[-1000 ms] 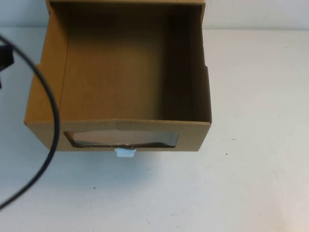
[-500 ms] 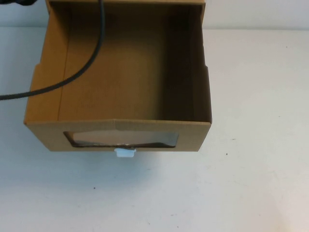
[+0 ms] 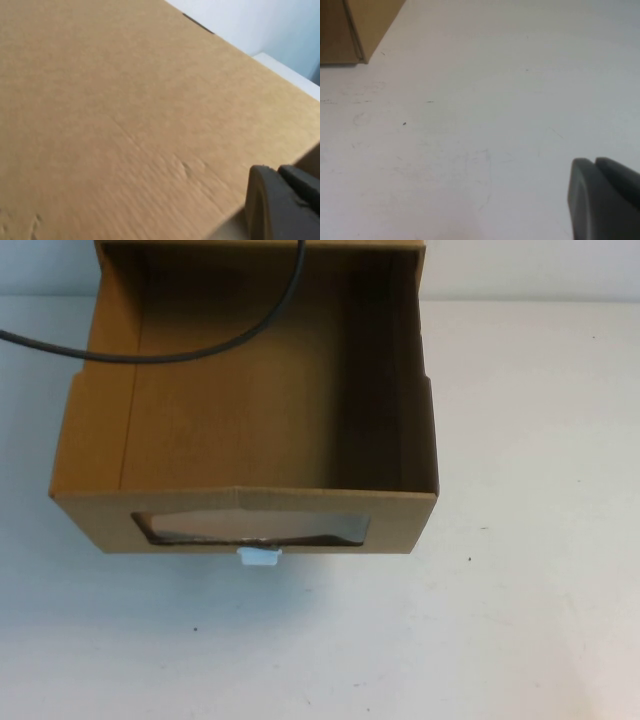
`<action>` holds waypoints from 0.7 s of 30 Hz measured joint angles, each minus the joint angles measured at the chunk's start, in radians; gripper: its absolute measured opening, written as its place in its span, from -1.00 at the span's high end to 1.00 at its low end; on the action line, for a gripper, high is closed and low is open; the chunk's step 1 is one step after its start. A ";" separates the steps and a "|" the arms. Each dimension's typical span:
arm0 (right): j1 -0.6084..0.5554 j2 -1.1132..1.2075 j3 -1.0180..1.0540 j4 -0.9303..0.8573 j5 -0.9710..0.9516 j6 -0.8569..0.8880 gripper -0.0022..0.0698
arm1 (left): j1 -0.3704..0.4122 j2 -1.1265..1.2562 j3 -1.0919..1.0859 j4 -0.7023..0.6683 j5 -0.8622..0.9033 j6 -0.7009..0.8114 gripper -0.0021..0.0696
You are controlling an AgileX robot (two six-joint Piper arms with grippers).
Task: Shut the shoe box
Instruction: Press the shoe box with left arm
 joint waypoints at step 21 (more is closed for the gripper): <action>0.000 0.000 0.000 0.154 -0.080 0.000 0.98 | -0.001 0.196 -0.154 0.000 0.015 -0.002 0.95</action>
